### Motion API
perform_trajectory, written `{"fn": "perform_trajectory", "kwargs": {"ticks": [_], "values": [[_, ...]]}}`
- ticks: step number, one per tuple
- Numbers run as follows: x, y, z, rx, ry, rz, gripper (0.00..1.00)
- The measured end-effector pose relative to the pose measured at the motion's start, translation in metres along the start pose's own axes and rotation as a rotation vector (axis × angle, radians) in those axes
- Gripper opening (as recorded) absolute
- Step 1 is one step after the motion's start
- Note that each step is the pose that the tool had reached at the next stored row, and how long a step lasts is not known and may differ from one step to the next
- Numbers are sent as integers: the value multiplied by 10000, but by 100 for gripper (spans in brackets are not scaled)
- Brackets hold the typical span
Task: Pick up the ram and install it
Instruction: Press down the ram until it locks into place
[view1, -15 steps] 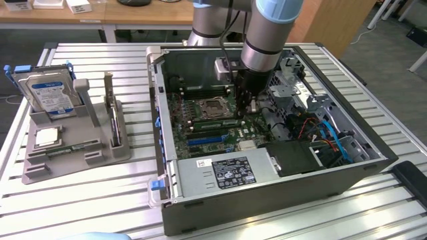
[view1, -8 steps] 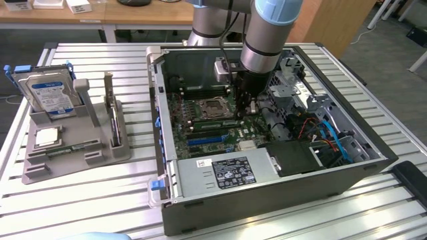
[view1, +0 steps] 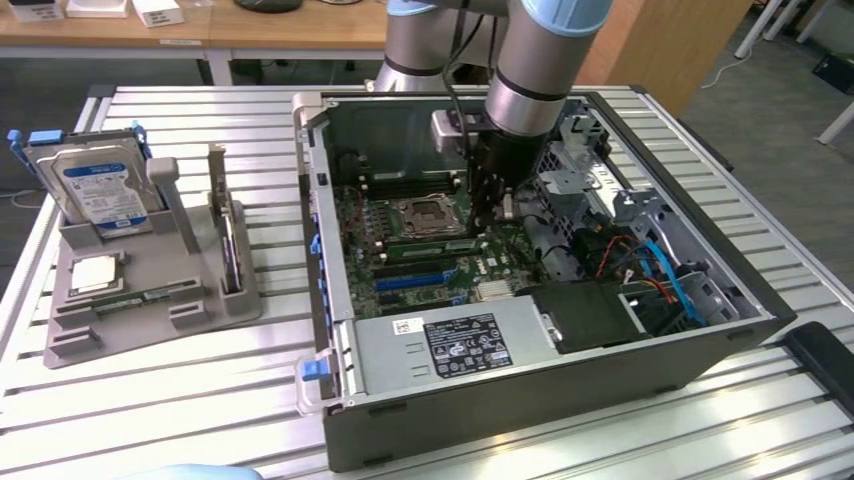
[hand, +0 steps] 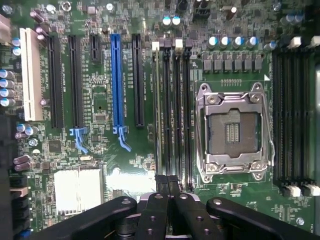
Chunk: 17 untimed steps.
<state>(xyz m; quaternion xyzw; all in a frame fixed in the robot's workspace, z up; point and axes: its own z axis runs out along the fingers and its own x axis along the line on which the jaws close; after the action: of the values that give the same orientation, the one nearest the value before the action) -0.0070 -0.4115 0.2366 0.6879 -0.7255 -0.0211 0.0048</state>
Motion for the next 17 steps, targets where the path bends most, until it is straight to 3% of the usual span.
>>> {"fn": "perform_trajectory", "kwargs": {"ticks": [6,17], "values": [[0,15,-34,-3,2,-1,10],[9,214,-80,15,-1,-1,10]]}}
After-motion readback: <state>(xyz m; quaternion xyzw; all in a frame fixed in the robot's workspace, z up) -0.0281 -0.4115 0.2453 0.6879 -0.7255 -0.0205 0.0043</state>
